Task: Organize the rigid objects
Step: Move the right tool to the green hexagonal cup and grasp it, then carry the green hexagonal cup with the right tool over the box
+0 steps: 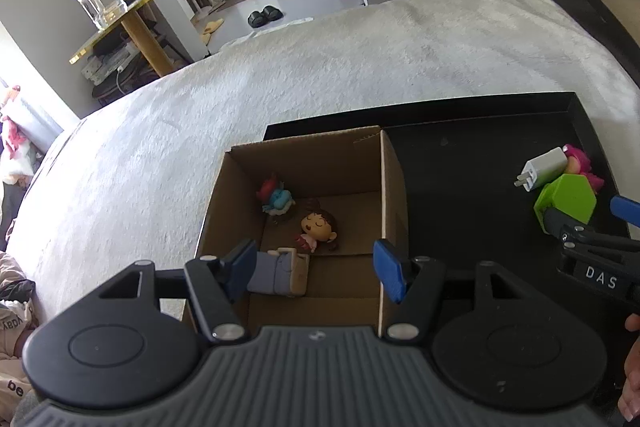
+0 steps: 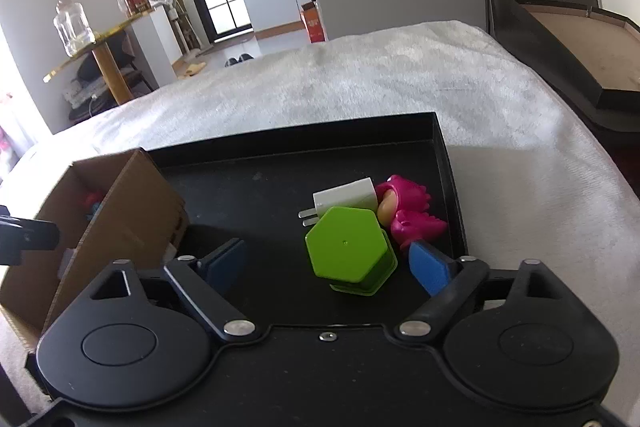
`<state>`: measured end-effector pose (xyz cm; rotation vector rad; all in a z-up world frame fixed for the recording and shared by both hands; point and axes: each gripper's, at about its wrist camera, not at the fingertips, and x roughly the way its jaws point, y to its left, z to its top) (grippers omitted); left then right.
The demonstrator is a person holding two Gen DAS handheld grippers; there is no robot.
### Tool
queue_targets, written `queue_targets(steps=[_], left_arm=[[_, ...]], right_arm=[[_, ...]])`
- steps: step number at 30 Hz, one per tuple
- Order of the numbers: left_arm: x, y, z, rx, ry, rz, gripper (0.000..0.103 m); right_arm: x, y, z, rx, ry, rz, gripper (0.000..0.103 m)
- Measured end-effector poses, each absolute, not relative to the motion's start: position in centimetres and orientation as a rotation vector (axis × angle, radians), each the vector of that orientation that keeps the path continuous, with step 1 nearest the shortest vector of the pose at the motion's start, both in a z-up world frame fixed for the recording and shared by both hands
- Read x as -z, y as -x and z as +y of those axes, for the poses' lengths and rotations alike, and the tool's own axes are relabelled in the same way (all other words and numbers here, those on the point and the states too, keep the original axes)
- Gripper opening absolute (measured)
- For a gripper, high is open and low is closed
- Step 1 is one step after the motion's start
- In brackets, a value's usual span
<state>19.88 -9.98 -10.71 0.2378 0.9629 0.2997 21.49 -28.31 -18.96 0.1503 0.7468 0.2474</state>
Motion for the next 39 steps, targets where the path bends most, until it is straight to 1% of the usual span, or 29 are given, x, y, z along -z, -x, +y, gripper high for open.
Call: queue_targets(steps=[9,12,14,15,16,17,29,39], left_arm=[[10.9,-21.0,-9.6,-0.320,-0.253,0.975,0.063],[11.1,-21.1,-9.6,-0.324,-0.259,0.983,0.063],[11.1,-21.1,-9.6,-0.325,-0.262,0.985,0.063],[11.1,-21.1,-9.6,-0.325,-0.263,0.985,0.063],[11.0,-21.1,-9.6,-0.325,-0.264,0.983,0.063],[10.9,-21.0,-9.6,-0.325,-0.265,0.980,0.063],[9.1,-19.3,-8.4,-0.343,-0.223,0.954,0.063],[8.0,-18.2,-6.5,-0.332,-0.173,0.936,0.063]], right_arm=[[19.8,-22.5,-27.9,-0.242,-0.147,0.761,0.086],[20.2,-22.8,-27.7,-0.245,-0.145,0.768,0.077],[20.5,-23.0,-27.5,-0.235,-0.135,0.783,0.067],[20.7,-23.1,-27.5,-0.231,-0.132,0.790,0.065],[20.8,-23.2,-27.6,-0.228,-0.134,0.794,0.057],[21.0,-23.1,-27.7,-0.226,-0.134,0.796,0.052],[19.7,-21.6,-28.0,-0.257,-0.142,0.748,0.050],[16.7,-20.0,-27.3,-0.281,-0.126,0.675,0.050]])
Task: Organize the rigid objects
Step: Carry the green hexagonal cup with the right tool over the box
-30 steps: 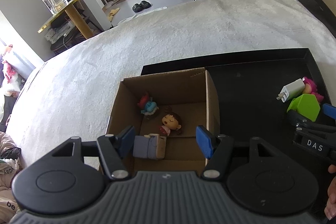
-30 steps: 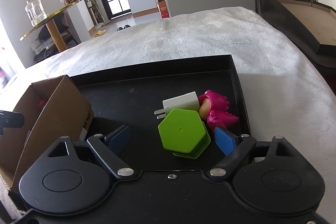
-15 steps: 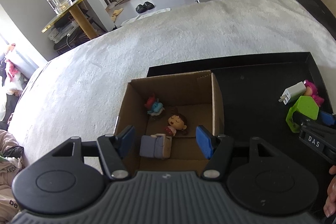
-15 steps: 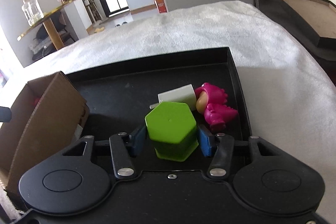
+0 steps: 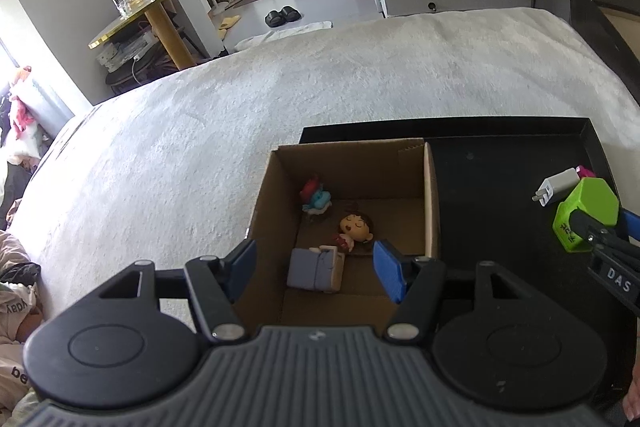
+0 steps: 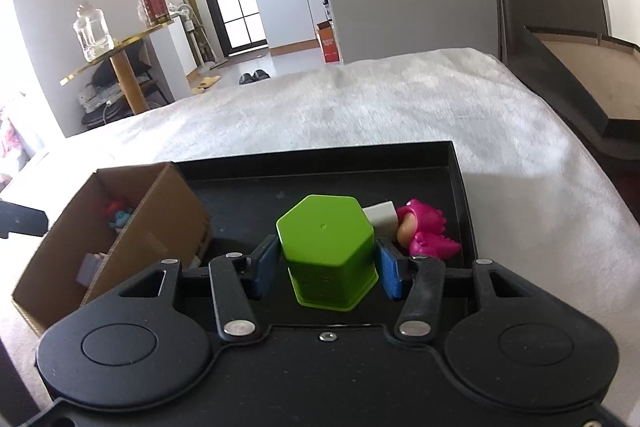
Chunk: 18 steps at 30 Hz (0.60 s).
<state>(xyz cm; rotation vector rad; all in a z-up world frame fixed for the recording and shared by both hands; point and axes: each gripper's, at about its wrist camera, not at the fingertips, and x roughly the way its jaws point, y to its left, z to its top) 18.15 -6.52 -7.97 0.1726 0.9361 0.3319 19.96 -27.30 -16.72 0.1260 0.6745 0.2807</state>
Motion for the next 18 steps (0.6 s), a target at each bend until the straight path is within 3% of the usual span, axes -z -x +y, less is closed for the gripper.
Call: queue_targets(steps=[18], left_arm=[[5.4,-16.2,-2.1,-0.333,-0.094,0.895,0.063]], right_arm=[[11.5,-18.4,-24.8,-0.270,-0.095,0.599,0.050]])
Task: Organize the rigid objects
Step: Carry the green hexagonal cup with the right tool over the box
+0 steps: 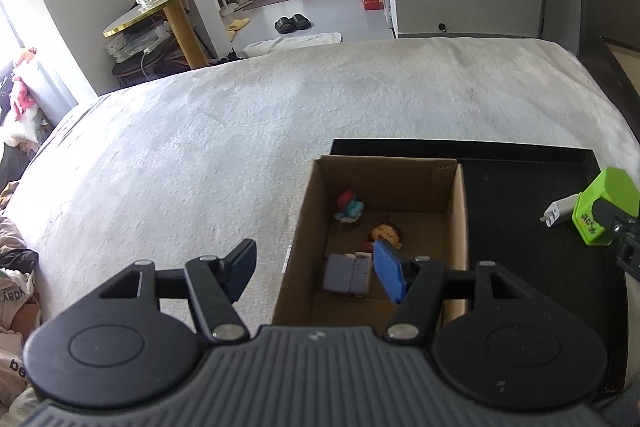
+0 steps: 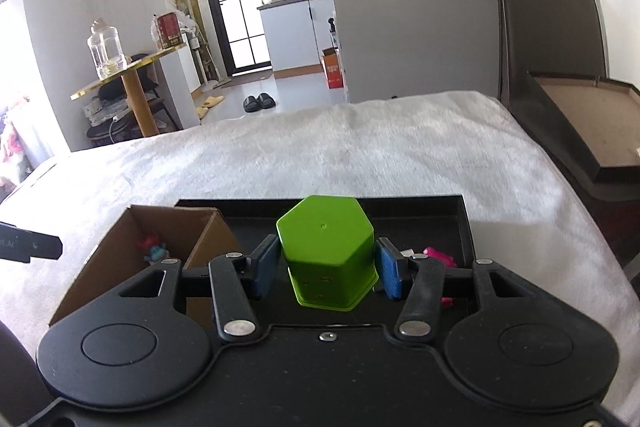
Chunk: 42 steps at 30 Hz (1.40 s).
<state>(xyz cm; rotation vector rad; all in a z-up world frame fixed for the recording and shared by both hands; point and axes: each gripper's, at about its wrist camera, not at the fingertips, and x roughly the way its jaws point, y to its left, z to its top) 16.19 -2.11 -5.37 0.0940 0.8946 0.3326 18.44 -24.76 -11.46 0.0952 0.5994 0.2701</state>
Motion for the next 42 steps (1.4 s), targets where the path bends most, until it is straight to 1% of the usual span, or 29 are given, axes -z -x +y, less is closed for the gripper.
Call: queue_targets(steps=[14,29,34,37,38,42], left_arm=[[6.1,-14.9,1.8,-0.310,0.031,0.896,0.063],[8.0,-15.3,4.2,-0.238,0.159,0.919,0.063],[8.7,-15.7,4.7,-0.231,0.161,0.930,0.063],[9.2,-16.1,5.4,-0.223,0.190,0.946,0.062],[9.5,-16.2,5.6,-0.221,0.203,0.954,0.060],[10.3,-16.8,6.1,-0.222,0.223,0.971,0.057]], right_arm=[[9.2,-17.1,-21.8,-0.269,-0.030,0.568,0.051],[9.0,-17.1,-18.1,-0.270,0.039,0.604,0.051],[9.0,-17.5,-16.8,-0.283,0.044,0.620,0.051],[9.1,-17.8,-15.8,-0.291,0.050,0.629,0.051],[9.1,-18.0,-15.4,-0.292,0.053,0.633,0.051],[9.2,-18.3,-14.2,-0.306,0.063,0.639,0.051]])
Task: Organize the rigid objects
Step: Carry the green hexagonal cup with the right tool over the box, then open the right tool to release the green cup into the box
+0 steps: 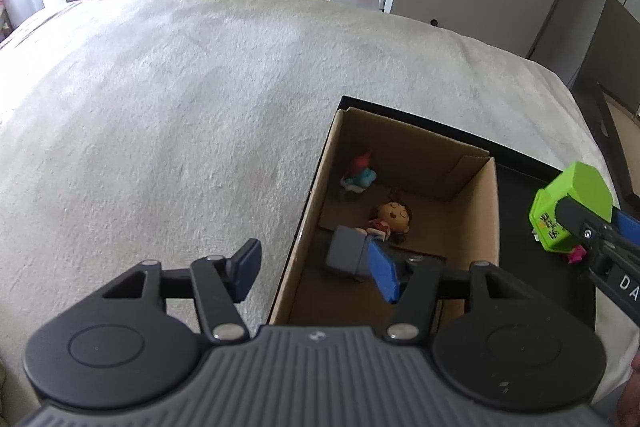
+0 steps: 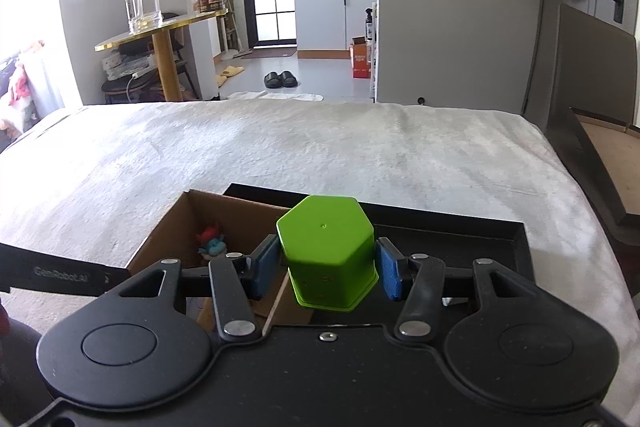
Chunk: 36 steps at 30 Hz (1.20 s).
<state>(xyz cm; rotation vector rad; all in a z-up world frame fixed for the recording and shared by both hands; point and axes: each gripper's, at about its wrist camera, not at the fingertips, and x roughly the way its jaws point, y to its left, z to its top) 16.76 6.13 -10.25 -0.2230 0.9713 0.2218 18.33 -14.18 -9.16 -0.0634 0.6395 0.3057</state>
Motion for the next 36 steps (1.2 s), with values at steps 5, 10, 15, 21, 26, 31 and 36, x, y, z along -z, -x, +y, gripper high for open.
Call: queue_targets(steps=[5,10,15,21,26,31,36], left_arm=[[11.3,-17.7,7.0,-0.250,0.244,1.016,0.041],[12.3,-18.3,7.7,-0.275,0.267,1.050,0.028],[13.0,-18.8,7.7,-0.270,0.261,1.075,0.017],[13.6,-19.1,8.2,-0.259,0.280,1.091,0.011],[13.7,-19.2,8.0,-0.261,0.268,1.092,0.011],[13.8,-19.1,8.1,-0.258,0.271,1.091,0.011],[13.8,-19.2,8.1,-0.256,0.266,1.092,0.011]], right_arm=[[9.1,-18.8,-12.5,-0.327,0.076,0.647,0.051],[9.4,-19.4,-11.3,-0.345,0.093,0.658,0.051],[9.6,-19.9,-10.2,-0.356,0.112,0.671,0.051],[9.7,-20.5,-9.3,-0.367,0.132,0.681,0.051],[9.8,-20.9,-8.3,-0.384,0.155,0.681,0.051],[10.0,-21.5,-7.6,-0.374,0.193,0.681,0.052],[10.4,-21.1,-7.8,-0.346,0.211,0.688,0.056]])
